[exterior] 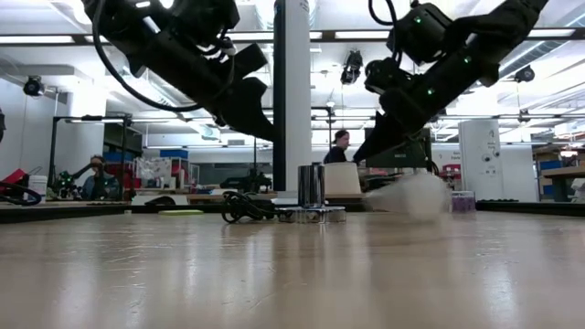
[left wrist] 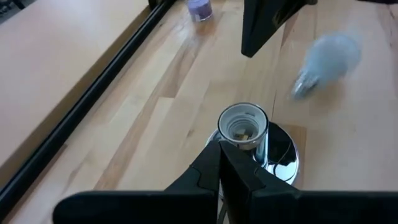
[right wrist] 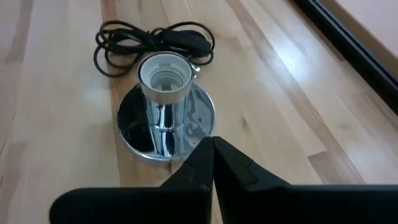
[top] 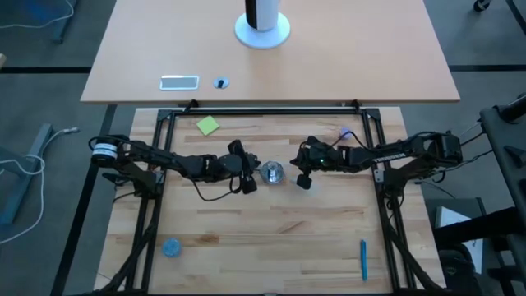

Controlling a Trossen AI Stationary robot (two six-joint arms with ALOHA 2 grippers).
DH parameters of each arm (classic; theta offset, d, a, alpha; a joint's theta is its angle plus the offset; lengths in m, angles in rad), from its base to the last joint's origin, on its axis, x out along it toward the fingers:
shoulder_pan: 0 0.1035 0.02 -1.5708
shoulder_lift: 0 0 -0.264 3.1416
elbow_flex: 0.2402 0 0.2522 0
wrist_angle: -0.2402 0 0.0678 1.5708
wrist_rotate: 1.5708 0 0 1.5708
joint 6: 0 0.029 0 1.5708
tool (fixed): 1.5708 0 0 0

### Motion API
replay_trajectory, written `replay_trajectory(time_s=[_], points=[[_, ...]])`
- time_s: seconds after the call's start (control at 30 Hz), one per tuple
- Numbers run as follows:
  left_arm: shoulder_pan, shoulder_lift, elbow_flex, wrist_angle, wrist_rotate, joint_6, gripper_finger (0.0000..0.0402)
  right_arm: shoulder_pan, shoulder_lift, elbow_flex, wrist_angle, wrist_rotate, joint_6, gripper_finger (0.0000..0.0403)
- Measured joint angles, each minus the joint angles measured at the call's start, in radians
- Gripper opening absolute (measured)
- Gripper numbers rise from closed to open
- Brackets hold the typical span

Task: Screw lightbulb
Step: Remove the white lightbulb from the silver lamp

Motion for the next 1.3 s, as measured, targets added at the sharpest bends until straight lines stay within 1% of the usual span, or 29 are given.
replay_trajectory(time_s=[0.13, 0.27, 0.4, 0.53, 0.7, 0.83, 0.93, 1.03, 1.3], points=[[0.0, 0.002, 0.0, -0.002, 0.0, -0.002, 0.0, -0.001, 0.0, -0.012, 0.018, 0.003, -0.005, 0.0], [0.0, 0.002, 0.0, -0.003, 0.0, -0.002, 0.0, -0.001, -0.009, -0.011, -0.057, 0.01, -0.007, 0.0], [0.0, 0.002, 0.0, -0.004, 0.0, -0.005, 0.0, 0.0, -0.058, 0.019, -0.23, 0.01, 0.003, 0.0], [0.0, 0.002, 0.0, -0.004, 0.0, -0.005, 0.0, -0.001, -0.127, 0.08, -0.481, -0.003, 0.056, 0.0], [0.0, 0.002, 0.0, -0.006, 0.0, -0.005, 0.0, 0.0, -0.196, 0.154, -0.772, -0.116, 0.107, 0.0], [0.0, 0.002, 0.0, -0.009, 0.0, -0.003, 0.0, 0.003, -0.212, 0.156, -0.899, -0.193, 0.142, 0.0003], [0.0, 0.002, 0.0, -0.011, 0.0, -0.002, 0.0, 0.003, -0.202, 0.156, -0.937, -0.244, 0.173, 0.0025], [-0.002, 0.002, 0.0, -0.013, 0.013, -0.01, 0.0, 0.007, -0.175, 0.156, -0.933, -0.296, 0.195, 0.0064], [-0.013, 0.002, 0.0, -0.074, 0.019, -0.061, 0.0, 0.059, -0.043, 0.157, -0.93, -0.299, 0.211, 0.0185]])
